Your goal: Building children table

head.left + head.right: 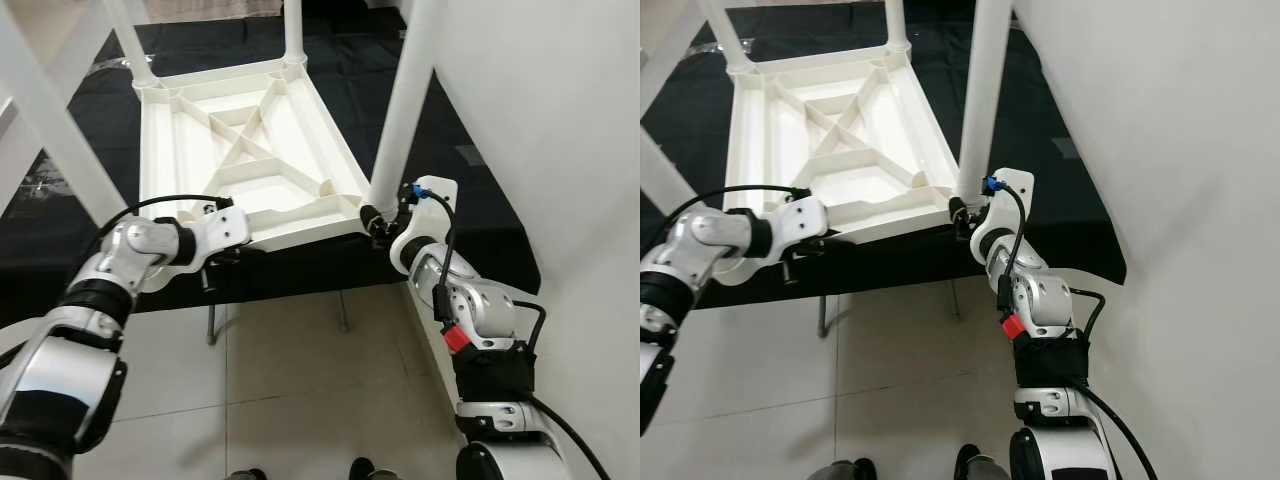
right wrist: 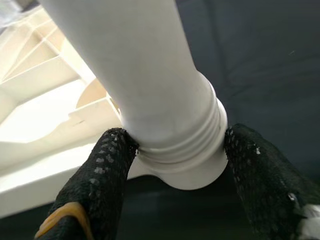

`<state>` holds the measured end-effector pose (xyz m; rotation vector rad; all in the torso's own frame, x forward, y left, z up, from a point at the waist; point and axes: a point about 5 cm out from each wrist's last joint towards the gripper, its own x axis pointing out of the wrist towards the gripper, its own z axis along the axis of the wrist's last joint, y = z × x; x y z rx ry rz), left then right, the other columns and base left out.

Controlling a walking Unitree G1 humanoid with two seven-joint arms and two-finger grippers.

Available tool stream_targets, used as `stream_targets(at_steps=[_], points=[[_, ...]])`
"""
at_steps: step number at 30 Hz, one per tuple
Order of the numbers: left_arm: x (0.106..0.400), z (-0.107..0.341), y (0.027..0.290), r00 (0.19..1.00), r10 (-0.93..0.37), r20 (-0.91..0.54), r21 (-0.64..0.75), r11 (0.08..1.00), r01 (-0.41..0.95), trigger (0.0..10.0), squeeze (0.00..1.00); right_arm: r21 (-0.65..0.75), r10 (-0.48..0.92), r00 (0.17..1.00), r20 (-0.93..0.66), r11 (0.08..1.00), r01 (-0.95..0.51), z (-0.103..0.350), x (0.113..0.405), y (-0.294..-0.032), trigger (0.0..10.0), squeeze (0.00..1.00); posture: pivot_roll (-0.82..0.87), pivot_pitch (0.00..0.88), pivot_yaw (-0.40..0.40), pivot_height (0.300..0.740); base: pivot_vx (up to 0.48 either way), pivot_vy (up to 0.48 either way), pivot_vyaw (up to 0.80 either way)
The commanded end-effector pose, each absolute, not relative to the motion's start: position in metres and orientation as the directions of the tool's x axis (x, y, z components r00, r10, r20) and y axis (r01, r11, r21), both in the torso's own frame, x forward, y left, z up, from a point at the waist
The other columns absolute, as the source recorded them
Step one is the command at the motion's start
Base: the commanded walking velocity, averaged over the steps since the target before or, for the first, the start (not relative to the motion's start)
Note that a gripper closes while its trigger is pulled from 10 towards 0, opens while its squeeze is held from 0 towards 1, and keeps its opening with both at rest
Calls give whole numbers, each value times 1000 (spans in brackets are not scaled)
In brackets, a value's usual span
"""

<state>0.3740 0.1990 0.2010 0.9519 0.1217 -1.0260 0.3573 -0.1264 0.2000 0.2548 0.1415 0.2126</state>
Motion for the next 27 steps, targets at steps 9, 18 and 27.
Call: stream_targets(at_steps=[9,18,27], points=[[363,183,226,537,-608,-584,576,155,802,0,0,96,414,908,70,903,-419,209,333,-123,10000,0,33,185,-6,740,0,0,0],[356,184,238,510,-593,-623,567,107,817,0,0,75,539,839,72,836,-543,198,306,-146,10000,0,28,181,-7,740,0,0,0],[349,192,269,539,-491,-684,576,89,812,0,0,22,484,870,93,873,-488,198,309,-158,10000,0,33,188,-5,740,0,0,0]])
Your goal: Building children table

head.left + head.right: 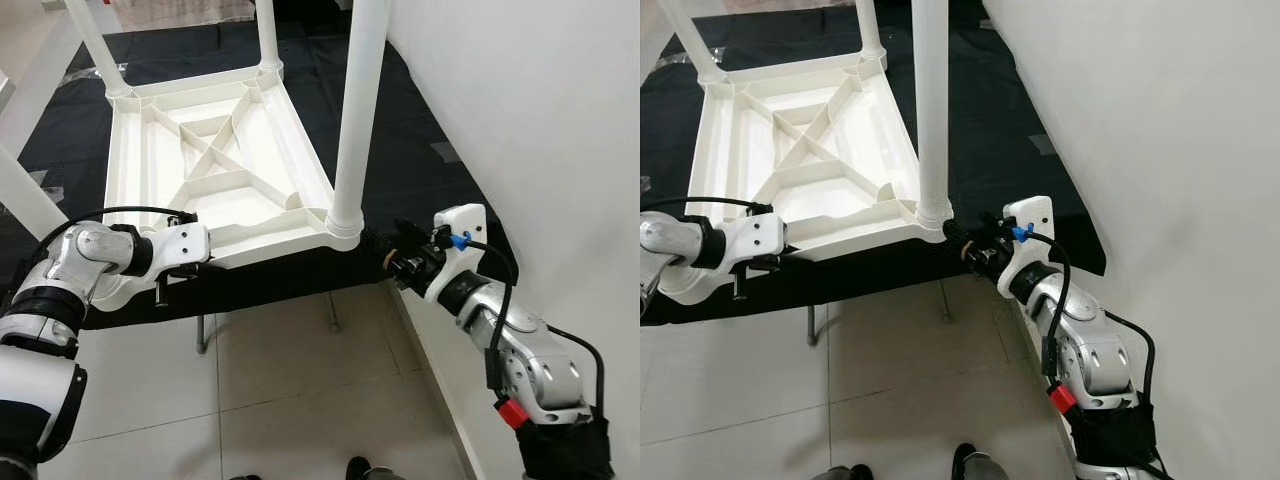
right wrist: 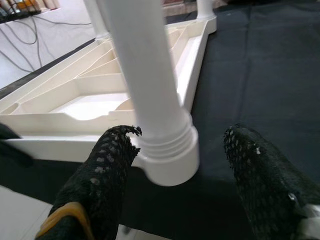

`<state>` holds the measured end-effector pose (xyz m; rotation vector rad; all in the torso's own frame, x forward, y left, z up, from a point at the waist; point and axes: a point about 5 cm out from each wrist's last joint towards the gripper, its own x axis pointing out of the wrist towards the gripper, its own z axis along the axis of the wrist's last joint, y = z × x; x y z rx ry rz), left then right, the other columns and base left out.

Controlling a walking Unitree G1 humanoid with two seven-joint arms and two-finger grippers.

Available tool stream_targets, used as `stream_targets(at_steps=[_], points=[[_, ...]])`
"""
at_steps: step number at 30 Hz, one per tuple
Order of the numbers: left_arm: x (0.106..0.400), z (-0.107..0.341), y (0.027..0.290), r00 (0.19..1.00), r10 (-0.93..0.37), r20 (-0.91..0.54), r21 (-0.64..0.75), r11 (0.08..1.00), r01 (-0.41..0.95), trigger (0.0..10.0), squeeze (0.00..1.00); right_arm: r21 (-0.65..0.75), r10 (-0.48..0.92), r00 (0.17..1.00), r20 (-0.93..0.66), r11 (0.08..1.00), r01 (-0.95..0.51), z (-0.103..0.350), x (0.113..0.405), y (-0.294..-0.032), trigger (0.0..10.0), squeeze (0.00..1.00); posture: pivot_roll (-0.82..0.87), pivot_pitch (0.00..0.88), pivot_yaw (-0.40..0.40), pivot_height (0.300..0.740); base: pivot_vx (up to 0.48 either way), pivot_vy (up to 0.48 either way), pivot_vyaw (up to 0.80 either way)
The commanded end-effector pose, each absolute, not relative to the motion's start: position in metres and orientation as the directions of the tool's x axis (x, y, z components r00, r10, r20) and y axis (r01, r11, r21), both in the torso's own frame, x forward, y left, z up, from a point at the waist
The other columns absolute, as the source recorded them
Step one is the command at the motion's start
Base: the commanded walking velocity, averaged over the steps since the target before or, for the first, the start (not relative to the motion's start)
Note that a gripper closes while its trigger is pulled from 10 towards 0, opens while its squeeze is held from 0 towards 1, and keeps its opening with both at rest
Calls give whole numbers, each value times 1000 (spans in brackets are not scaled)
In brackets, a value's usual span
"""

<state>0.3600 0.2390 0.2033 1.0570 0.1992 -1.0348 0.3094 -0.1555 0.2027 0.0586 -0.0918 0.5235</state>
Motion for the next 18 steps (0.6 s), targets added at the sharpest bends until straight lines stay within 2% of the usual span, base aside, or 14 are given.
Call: stream_targets(at_steps=[1,10,18], points=[[349,192,269,539,-491,-684,576,89,812,0,0,22,484,870,93,873,-488,198,309,-158,10000,0,33,188,-5,740,0,0,0],[344,213,303,626,-371,-686,621,150,769,0,0,16,474,873,111,878,-479,203,310,-158,10000,0,40,192,-7,740,0,0,0],[339,215,318,644,-308,-701,626,166,762,0,0,13,464,877,125,883,-469,204,313,-157,10000,0,40,193,-9,740,0,0,0]])
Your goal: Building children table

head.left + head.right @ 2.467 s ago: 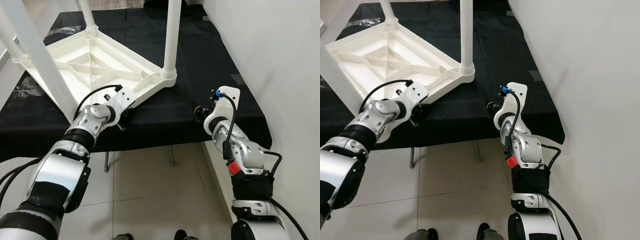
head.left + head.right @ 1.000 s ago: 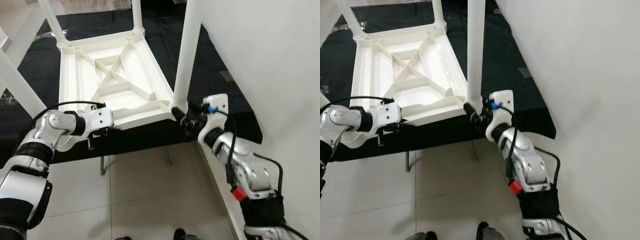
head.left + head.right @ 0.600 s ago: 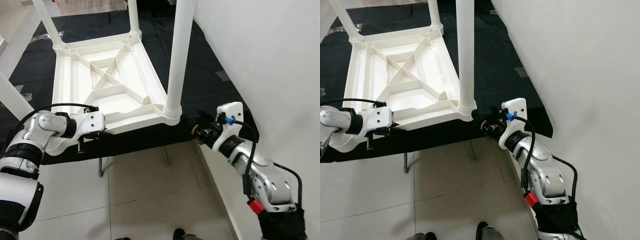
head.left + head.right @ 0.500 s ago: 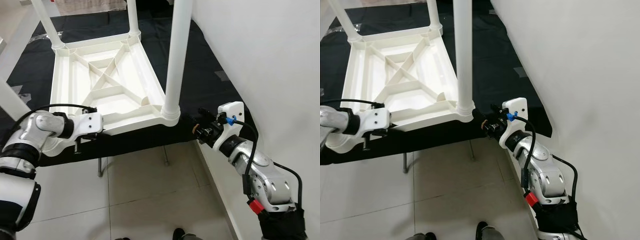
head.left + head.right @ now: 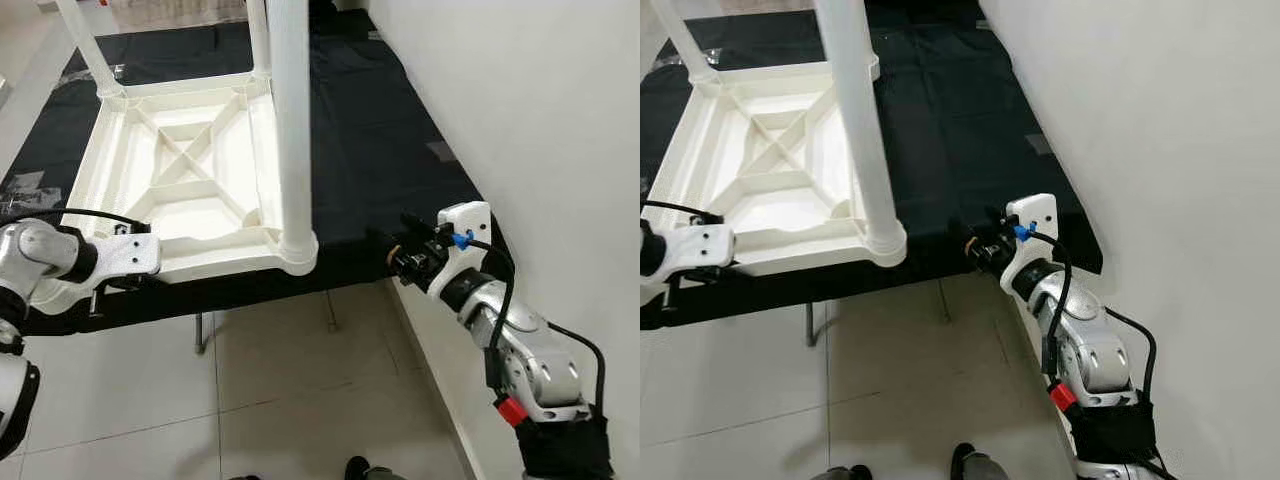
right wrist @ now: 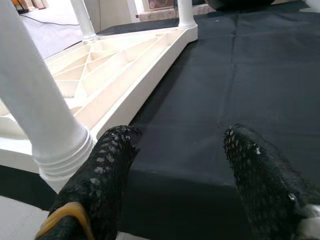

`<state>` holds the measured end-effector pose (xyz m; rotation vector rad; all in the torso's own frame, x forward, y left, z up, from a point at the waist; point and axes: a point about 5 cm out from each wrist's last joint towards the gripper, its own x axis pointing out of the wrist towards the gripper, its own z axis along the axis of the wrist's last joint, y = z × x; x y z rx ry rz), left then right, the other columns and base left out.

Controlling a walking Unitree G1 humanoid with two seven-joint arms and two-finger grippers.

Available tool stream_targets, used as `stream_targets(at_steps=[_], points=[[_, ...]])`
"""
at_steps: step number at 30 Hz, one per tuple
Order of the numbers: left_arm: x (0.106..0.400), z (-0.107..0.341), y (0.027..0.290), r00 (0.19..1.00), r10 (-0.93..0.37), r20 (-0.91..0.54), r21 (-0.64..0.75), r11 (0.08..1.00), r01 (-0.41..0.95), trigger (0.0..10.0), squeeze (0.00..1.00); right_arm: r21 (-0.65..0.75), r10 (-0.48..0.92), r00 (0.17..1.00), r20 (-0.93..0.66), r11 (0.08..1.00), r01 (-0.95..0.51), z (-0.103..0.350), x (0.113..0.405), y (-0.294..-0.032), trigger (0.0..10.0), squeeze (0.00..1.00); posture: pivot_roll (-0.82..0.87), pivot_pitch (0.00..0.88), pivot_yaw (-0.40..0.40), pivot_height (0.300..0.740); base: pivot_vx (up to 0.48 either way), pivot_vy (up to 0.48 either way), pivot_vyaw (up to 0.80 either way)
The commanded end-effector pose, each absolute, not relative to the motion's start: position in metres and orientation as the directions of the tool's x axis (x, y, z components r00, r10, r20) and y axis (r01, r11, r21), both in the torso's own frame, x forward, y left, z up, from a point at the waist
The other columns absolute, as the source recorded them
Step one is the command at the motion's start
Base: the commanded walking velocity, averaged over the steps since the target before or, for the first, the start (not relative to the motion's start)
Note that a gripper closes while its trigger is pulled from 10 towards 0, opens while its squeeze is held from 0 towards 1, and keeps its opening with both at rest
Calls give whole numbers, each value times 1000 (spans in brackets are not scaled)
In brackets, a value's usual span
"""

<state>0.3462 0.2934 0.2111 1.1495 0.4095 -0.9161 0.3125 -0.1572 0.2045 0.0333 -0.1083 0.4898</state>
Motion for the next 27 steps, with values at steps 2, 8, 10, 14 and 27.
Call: stream_targets(at_steps=[2,8,10,14,27], points=[[337,214,324,660,-268,-702,640,169,749,0,0,11,466,875,128,882,-471,205,313,-157,10000,0,34,194,-7,740,0,0,0],[337,216,334,707,-200,-679,675,208,707,0,0,0,460,877,140,885,-465,210,313,-158,10000,0,31,195,-7,740,0,0,0],[337,214,335,713,-193,-674,678,221,701,0,0,0,460,876,145,885,-465,212,313,-158,10000,0,30,196,-9,740,0,0,0],[337,194,330,704,-180,-687,671,213,710,0,0,-5,462,872,165,884,-467,218,314,-156,10000,0,22,200,-9,740,0,0,0],[344,185,318,712,-180,-679,683,202,702,10000,1000,1,455,871,184,886,-463,222,315,-158,10000,0,15,188,-10,740,0,0,0]])
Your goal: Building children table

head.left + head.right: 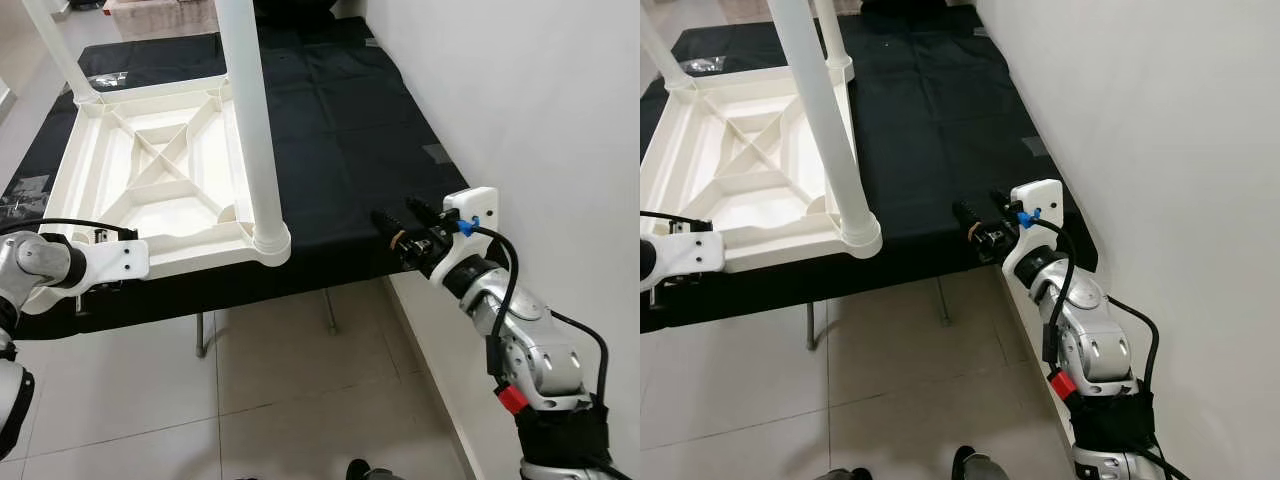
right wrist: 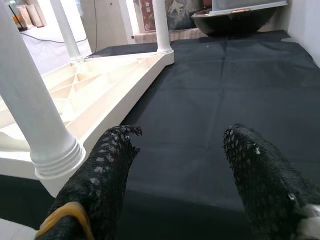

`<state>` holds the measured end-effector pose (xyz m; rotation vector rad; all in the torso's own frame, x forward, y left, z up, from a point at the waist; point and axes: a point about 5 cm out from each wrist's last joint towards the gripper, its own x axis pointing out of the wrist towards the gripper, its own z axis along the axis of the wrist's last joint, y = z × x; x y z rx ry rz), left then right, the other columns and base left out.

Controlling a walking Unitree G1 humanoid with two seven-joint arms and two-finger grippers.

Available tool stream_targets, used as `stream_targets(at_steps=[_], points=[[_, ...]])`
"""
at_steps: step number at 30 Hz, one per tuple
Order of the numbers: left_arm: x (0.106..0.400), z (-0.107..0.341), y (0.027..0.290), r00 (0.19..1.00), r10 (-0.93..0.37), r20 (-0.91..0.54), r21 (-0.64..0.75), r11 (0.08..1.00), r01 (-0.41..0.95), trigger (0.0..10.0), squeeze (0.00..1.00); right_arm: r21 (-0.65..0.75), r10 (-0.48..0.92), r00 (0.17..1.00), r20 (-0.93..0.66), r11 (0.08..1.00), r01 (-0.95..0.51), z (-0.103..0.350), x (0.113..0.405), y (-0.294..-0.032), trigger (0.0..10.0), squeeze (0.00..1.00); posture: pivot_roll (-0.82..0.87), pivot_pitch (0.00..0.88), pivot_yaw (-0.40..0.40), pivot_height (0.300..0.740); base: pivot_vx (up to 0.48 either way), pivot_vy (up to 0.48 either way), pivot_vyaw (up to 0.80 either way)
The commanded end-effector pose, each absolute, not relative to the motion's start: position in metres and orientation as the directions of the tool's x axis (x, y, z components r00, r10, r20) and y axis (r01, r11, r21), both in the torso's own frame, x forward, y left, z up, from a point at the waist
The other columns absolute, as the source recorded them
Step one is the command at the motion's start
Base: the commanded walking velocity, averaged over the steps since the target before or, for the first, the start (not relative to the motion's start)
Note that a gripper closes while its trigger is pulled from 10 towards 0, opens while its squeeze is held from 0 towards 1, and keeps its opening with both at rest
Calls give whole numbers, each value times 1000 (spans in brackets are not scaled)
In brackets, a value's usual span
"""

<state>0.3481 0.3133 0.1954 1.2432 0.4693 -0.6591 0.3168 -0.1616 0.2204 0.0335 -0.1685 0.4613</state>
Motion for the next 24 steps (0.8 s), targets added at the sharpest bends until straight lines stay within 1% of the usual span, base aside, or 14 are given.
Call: stream_targets(at_steps=[1,6,7,11,12,13,14,15,17,18,19,20,21,24], points=[[344,187,317,711,-186,-678,684,196,703,10000,1000,4,456,870,189,885,-465,223,316,-158,10000,0,17,186,-11,740,0,0,0],[349,191,309,729,-214,-650,709,176,683,10000,1000,2,460,864,204,882,-470,225,319,-156,10000,0,25,172,-15,740,0,0,0],[350,193,305,731,-237,-640,719,150,678,10000,0,3,465,859,216,879,-477,228,321,-155,10000,0,25,165,-14,740,0,0,0],[354,198,298,753,-259,-605,753,121,647,10000,0,2,473,848,237,873,-487,233,323,-154,10000,0,22,153,-15,740,0,0,0],[360,209,289,794,-294,-533,799,135,586,10000,0,-4,486,838,248,865,-501,235,323,-153,10000,1000,21,146,-10,740,0,0,0],[367,224,281,841,-317,-438,852,152,501,10000,0,-7,494,831,254,860,-510,236,324,-154,10000,1000,24,136,-14,740,0,0,0],[367,224,281,841,-317,-438,852,152,501,10000,0,-7,494,831,254,860,-510,236,324,-154,10000,1000,24,136,-14,740,0,0,0],[371,234,275,869,-330,-369,883,166,439,10000,0,-8,499,827,257,857,-515,237,325,-154,10000,1000,24,136,-14,740,0,0,0],[371,234,275,869,-330,-369,883,166,439,10000,0,-8,499,827,257,857,-515,237,325,-154,10000,1000,24,136,-14,740,0,0,0],[375,246,268,894,-351,-279,912,194,361,10000,0,-10,510,820,260,850,-526,237,326,-154,10000,1000,27,128,-20,740,0,0,0],[375,246,268,894,-351,-279,912,194,361,10000,0,-10,510,820,260,850,-526,237,326,-154,10000,1000,27,128,-20,740,0,0,0],[379,266,256,912,-387,-135,941,240,241,10000,0,-23,533,803,266,836,-548,237,328,-154,10000,1000,31,115,-21,740,0,0,0],[379,272,248,907,-415,-72,932,295,209,10000,0,-32,546,796,261,829,-559,237,330,-155,10000,1000,34,104,-22,740,0,0,0],[379,276,239,895,-446,-15,911,363,196,10000,0,-40,560,789,253,821,-570,237,333,-156,10000,1000,34,104,-22,740,0,0,0]])
